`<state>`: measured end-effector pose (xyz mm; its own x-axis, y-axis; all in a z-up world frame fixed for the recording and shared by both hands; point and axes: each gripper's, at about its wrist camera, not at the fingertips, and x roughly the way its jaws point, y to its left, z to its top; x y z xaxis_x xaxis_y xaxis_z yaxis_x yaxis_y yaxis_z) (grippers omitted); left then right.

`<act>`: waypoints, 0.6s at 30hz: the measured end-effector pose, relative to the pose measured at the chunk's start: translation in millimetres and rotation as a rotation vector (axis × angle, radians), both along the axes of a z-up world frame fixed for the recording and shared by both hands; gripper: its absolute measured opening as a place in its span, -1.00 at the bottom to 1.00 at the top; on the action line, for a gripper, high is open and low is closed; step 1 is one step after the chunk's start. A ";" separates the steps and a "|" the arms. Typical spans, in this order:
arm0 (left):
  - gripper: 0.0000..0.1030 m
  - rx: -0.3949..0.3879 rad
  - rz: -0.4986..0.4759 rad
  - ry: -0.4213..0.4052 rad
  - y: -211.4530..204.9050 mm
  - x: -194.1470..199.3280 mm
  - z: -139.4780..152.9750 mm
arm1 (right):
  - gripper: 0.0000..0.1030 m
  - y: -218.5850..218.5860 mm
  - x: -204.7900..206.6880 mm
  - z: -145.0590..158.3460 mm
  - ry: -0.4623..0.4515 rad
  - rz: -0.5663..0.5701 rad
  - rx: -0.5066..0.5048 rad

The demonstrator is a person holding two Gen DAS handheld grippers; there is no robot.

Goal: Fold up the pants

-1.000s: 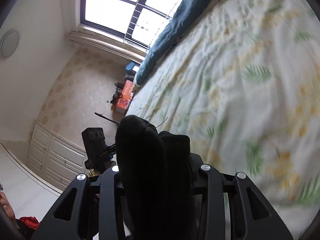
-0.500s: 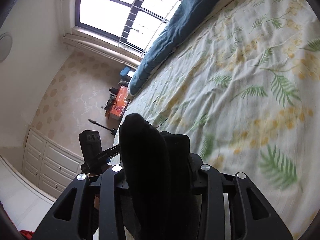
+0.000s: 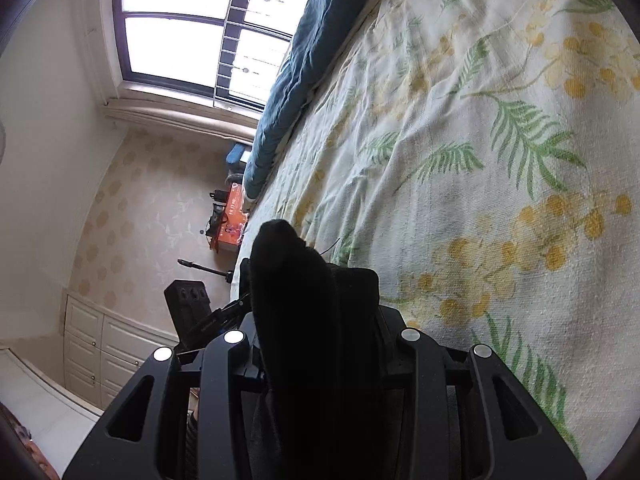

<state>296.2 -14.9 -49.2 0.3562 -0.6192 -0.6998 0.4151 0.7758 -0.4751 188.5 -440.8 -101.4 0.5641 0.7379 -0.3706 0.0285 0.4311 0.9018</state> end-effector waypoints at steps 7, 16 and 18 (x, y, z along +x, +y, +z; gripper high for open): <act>-0.18 -0.005 -0.001 0.010 0.9 2.2 -6.2 | -0.29 -3.3 -5.4 -4.3 -0.007 0.002 0.019; 0.58 -0.028 -0.013 0.022 12.1 -11.9 0.0 | 0.31 -7.7 -25.3 10.8 -0.060 -0.033 0.068; 0.63 -0.053 -0.006 0.032 22.0 -21.9 3.2 | 0.41 -10.2 -42.9 20.8 -0.065 -0.050 0.045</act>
<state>274.4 7.1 -45.9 0.3305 -0.6579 -0.6767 0.4032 0.7467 -0.5290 145.6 -451.0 -80.5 0.6227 0.7231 -0.2988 -0.0103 0.3895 0.9210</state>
